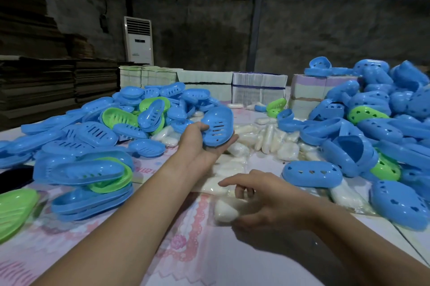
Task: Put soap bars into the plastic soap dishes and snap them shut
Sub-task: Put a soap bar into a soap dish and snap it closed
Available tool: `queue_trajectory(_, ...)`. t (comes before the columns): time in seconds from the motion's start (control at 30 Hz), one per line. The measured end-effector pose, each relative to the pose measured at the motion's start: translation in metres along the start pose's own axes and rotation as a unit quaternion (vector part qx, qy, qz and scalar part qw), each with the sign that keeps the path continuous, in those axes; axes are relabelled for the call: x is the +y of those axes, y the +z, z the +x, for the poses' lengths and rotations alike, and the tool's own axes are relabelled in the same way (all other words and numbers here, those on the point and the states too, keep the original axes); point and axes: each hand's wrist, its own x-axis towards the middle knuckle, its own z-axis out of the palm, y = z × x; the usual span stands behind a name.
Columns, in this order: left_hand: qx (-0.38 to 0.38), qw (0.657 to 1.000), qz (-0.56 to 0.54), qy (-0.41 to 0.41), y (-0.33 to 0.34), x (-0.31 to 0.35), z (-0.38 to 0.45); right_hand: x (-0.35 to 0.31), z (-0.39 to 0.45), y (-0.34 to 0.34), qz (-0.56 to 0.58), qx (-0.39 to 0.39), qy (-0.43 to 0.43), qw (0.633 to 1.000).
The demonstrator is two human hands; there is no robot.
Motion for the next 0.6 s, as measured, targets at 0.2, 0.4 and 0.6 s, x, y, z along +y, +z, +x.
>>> queue_trajectory(0.2, -0.087, 0.995, -0.020, -0.036, 0.001, -0.006, -0.002, 0.010, 0.000, 0.001, -0.007, 0.027, 0.025, 0.999)
queue_trajectory(0.4, -0.139, 0.989, -0.019, -0.056, -0.002, -0.009, -0.007, 0.018, -0.002, -0.007, 0.136, 0.105, 0.066, 0.983)
queue_trajectory(0.6, -0.126, 0.989, 0.057, -0.060, 0.005, -0.027, -0.006, 0.026, -0.001, -0.021, 0.359, 0.369, 0.089, 0.852)
